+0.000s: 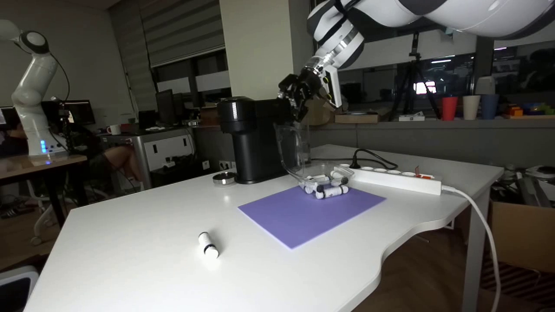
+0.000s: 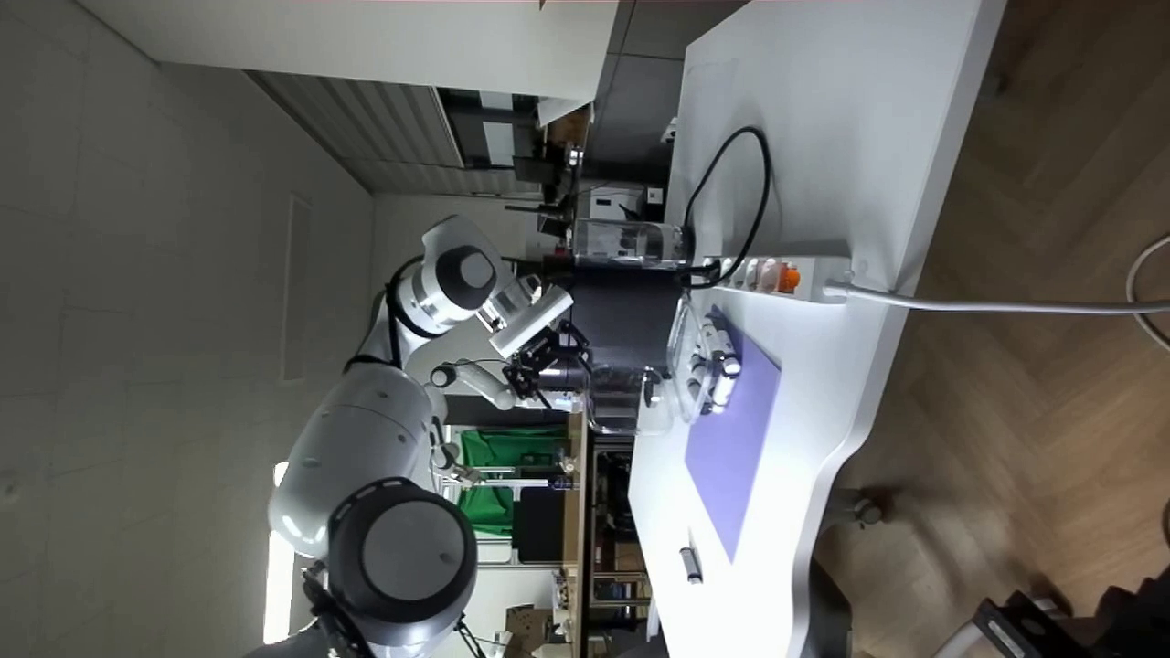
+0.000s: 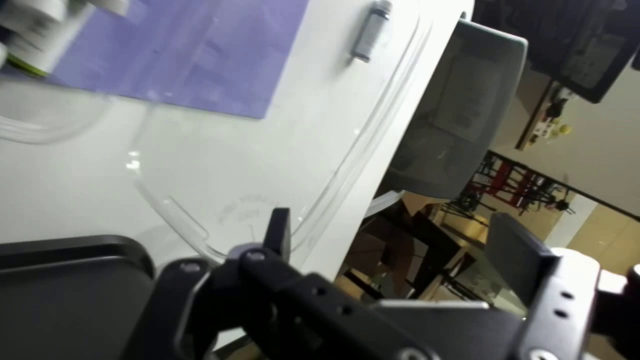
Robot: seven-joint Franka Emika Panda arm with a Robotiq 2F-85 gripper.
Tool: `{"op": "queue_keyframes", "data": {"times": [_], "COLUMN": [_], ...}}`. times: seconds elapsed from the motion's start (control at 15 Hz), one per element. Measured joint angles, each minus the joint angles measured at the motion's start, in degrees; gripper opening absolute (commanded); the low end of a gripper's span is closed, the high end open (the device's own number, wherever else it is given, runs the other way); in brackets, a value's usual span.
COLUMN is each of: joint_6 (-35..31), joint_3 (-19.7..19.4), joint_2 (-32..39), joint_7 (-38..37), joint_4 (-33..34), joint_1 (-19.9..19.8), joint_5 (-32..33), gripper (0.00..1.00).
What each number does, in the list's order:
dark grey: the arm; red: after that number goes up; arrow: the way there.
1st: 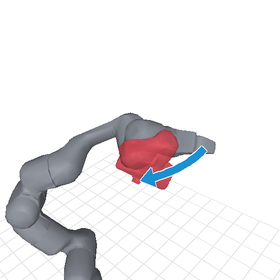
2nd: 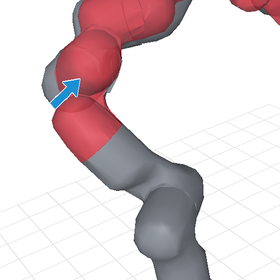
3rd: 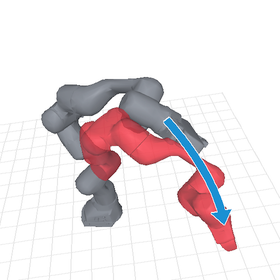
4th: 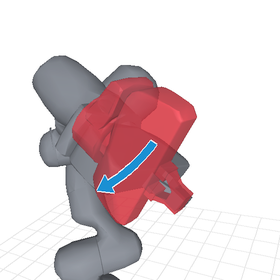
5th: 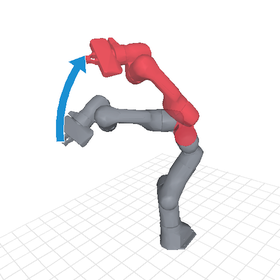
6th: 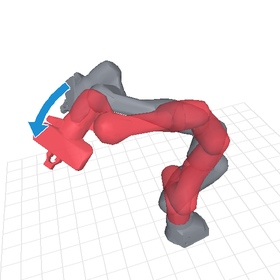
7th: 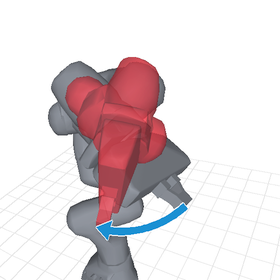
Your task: Open the container
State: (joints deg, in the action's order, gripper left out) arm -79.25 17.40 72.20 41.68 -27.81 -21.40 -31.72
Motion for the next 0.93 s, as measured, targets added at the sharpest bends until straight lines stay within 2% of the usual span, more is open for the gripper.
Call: {"op": "queue_keyframes", "data": {"times": [0.2,0.4,0.6,0.93], "joint_6": [2.3,2.9,2.5,4.6], "joint_3": [2.7,3.0,0.5,-3.3], "joint_2": [0.1,0.3,-1.5,-5.5], "joint_7": [0.1,0.0,-1.1,-5.6], "joint_4": [-0.3,-0.3,0.4,5.3], "joint_1": [4.1,8.0,9.4,8.8], "joint_5": [-0.8,0.1,4.3,9.2], "gripper": [1.00,1.00,1.00,1.00]}}
